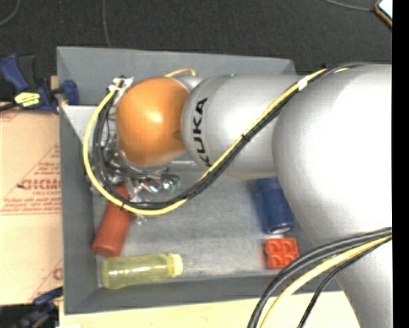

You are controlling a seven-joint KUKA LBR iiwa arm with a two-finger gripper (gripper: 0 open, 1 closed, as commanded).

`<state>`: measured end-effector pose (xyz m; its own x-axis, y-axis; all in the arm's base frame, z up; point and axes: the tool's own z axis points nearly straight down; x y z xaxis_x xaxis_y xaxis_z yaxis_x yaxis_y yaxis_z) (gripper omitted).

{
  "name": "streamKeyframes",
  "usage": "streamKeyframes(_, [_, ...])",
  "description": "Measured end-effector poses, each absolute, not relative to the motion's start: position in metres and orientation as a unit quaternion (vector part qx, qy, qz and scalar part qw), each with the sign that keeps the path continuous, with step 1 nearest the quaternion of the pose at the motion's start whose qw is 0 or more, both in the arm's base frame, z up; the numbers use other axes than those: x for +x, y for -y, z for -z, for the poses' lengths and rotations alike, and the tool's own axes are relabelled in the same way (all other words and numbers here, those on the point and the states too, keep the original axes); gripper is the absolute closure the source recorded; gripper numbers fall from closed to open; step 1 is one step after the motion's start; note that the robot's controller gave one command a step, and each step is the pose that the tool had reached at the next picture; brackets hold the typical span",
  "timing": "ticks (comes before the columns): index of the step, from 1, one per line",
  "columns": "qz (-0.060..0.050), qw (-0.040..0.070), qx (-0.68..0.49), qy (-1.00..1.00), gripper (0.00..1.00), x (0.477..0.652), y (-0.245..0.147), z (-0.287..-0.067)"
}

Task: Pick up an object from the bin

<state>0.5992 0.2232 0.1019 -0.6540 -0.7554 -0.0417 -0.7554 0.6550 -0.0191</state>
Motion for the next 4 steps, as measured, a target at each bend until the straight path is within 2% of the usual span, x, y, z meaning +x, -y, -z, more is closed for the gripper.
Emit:
streamKeyframes(1, [0.001,0.055,-0.325,-0.944,0.00,0.490,-0.168,-0.082])
streamKeyframes(2, [0.002,0.021,-0.566,-0.824,1.00,0.584,-0.234,-0.068])
streamKeyframes(3, [0.002,0.021,-0.565,-0.825,1.00,0.584,-0.234,-0.068])
streamKeyframes(4, [0.001,0.019,-0.564,-0.825,1.00,0.582,-0.233,-0.080])
